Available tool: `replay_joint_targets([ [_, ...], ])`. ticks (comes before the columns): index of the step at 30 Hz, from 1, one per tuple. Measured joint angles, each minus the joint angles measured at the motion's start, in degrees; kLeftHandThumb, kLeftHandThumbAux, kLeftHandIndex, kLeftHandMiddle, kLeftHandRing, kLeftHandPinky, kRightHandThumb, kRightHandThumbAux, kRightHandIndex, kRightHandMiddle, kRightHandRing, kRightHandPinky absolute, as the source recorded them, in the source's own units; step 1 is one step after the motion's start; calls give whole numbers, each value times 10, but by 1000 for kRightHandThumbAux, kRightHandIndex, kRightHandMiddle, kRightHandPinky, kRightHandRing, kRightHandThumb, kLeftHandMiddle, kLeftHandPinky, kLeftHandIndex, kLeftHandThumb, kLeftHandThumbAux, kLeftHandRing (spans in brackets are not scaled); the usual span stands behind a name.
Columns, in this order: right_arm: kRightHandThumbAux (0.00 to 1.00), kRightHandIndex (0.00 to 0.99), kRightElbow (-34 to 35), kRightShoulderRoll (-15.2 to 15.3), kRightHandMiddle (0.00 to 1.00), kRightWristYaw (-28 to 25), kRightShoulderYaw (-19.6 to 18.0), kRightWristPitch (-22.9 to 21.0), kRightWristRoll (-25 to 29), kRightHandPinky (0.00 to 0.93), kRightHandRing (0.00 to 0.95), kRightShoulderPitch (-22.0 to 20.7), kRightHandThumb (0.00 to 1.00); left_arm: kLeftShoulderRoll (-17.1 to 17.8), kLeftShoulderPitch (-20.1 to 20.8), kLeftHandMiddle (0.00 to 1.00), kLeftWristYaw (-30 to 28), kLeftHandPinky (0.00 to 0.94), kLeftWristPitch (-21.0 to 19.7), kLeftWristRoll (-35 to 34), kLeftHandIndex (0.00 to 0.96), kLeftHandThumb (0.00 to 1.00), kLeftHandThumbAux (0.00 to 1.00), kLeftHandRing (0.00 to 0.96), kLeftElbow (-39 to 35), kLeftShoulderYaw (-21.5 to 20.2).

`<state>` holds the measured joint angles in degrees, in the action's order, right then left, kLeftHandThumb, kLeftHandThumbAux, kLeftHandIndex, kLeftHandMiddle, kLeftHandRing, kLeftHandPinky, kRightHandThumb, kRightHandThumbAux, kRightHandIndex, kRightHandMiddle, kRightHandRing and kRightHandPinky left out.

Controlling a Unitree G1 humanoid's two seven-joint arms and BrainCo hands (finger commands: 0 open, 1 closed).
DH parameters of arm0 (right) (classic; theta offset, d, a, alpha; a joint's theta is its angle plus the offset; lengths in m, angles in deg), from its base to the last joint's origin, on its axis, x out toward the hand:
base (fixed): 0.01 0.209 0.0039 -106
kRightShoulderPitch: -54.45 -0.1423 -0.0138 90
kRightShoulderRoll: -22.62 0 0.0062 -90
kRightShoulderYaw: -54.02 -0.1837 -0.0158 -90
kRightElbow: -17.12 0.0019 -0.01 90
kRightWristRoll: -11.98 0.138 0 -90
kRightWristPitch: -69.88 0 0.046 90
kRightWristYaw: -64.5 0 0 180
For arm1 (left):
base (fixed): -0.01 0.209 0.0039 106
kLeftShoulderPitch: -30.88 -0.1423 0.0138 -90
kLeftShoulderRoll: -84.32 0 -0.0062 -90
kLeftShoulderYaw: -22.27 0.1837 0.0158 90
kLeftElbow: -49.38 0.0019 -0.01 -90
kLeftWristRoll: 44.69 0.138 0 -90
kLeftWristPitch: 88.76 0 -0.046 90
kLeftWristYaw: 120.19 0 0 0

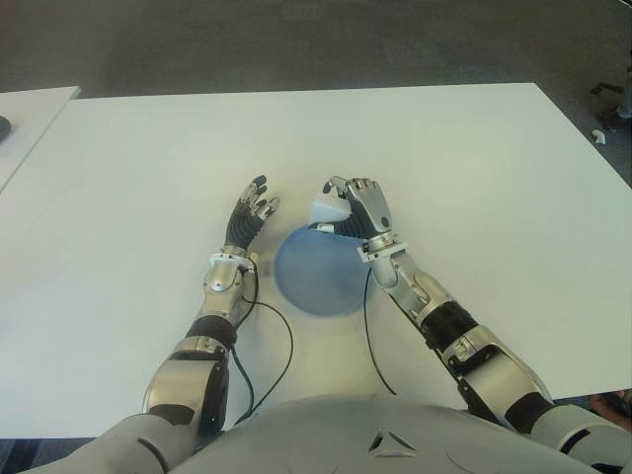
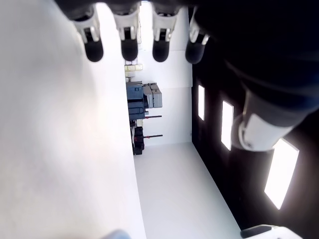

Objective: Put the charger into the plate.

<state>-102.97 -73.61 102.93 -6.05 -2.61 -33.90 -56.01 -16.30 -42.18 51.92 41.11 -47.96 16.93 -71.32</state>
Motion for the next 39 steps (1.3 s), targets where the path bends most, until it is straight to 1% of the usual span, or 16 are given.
replay_joint_targets([
  [6, 706, 441, -2, 0, 887, 9, 5, 0, -5, 879, 886, 1, 746, 0, 0, 57, 0, 12, 9, 0, 101, 0, 578, 8, 3, 0],
  [13, 705, 441, -9, -1, 887, 21, 12, 0, -14, 873, 885, 2, 745, 0, 2, 68, 0, 24, 18, 0, 111, 0, 595, 21, 9, 0],
  [21, 706, 441, -8, -4, 877, 22, 17, 0, -16, 874, 876, 8, 746, 0, 2, 57, 0, 15, 22, 0, 103, 5, 610, 19, 12, 0],
  [26, 706, 441, 2, -6, 869, 16, 19, 0, -16, 875, 868, 19, 747, 1, 3, 48, 0, 12, 23, 0, 88, 8, 608, 9, 13, 0],
  [30, 706, 441, 16, -7, 838, -2, 19, 1, -9, 835, 837, 29, 746, 3, 4, 40, 0, 3, 27, 0, 81, 11, 603, 1, 15, 0],
  [31, 704, 439, 19, -8, 814, -6, 19, 1, -7, 796, 809, 32, 742, 4, 4, 36, 0, 2, 27, 0, 79, 14, 602, 1, 15, 0],
  [32, 704, 439, 21, -8, 805, -9, 19, 2, -7, 781, 799, 34, 741, 4, 4, 34, 0, 1, 27, 0, 78, 15, 602, 0, 16, 0],
  [33, 702, 436, 23, -8, 774, -11, 19, 4, -6, 726, 764, 36, 735, 5, 4, 29, 0, 0, 27, 0, 78, 18, 602, 0, 16, 0],
  [34, 702, 434, 25, -8, 763, -12, 19, 7, -6, 707, 751, 38, 733, 5, 4, 28, 0, 0, 27, 0, 77, 19, 602, 0, 16, 0],
  [35, 701, 430, 27, -8, 672, -12, 19, 10, -5, 615, 660, 40, 723, 5, 4, 23, 0, 0, 27, 0, 76, 21, 603, 0, 16, 0],
  [36, 700, 427, 29, -7, 613, -12, 19, 12, -5, 556, 601, 42, 717, 5, 4, 20, 0, 0, 27, 0, 75, 23, 603, 0, 16, 0],
  [37, 700, 425, 31, -7, 592, -12, 19, 15, -6, 535, 580, 43, 714, 5, 4, 18, 0, 0, 28, 0, 75, 24, 603, 0, 17, 0],
  [38, 593, 367, 33, -7, 501, -12, 19, 18, -6, 463, 498, 44, 655, 5, 4, 15, 0, 0, 28, 0, 74, 28, 604, 0, 17, 0],
  [39, 525, 330, 35, -7, 442, -13, 19, 19, -6, 416, 444, 45, 616, 5, 4, 13, 0, 0, 28, 0, 73, 30, 604, 0, 17, 0],
])
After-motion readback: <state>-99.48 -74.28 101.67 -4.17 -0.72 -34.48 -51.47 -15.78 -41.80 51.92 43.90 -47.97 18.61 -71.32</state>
